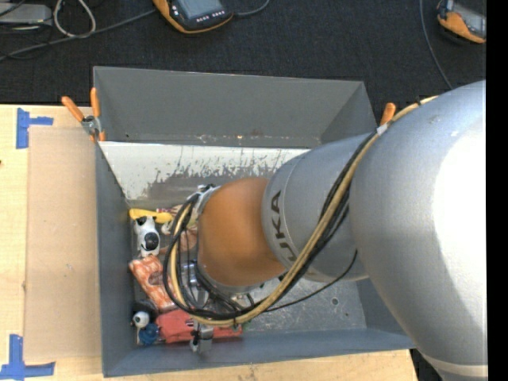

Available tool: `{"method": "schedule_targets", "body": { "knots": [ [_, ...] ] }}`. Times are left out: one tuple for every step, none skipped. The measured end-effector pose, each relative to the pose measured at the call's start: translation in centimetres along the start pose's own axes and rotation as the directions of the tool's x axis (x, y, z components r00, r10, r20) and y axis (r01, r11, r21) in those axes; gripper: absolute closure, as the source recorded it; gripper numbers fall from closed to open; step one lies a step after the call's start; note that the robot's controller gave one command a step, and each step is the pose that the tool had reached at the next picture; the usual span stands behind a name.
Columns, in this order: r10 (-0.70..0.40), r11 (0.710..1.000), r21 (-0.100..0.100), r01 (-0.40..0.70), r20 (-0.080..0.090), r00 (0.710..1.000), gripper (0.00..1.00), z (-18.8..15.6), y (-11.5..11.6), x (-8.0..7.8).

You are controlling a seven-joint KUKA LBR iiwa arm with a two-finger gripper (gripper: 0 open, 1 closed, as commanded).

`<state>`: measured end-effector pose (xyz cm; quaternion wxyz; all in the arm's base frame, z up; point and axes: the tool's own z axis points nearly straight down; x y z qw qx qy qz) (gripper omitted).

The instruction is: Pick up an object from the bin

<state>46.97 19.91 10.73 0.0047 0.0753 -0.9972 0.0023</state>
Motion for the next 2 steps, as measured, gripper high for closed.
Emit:
{"method": "schedule_targets", "body": {
  "knots": [
    [0.000, 1.000, 0.000, 0.000, 0.000, 1.000, 0.00, 0.0, 0.0, 0.0],
    [0.084, 0.996, -0.005, -0.084, 0.018, 0.996, 0.00, 2.7, -5.0, 0.3]
  ]
}}
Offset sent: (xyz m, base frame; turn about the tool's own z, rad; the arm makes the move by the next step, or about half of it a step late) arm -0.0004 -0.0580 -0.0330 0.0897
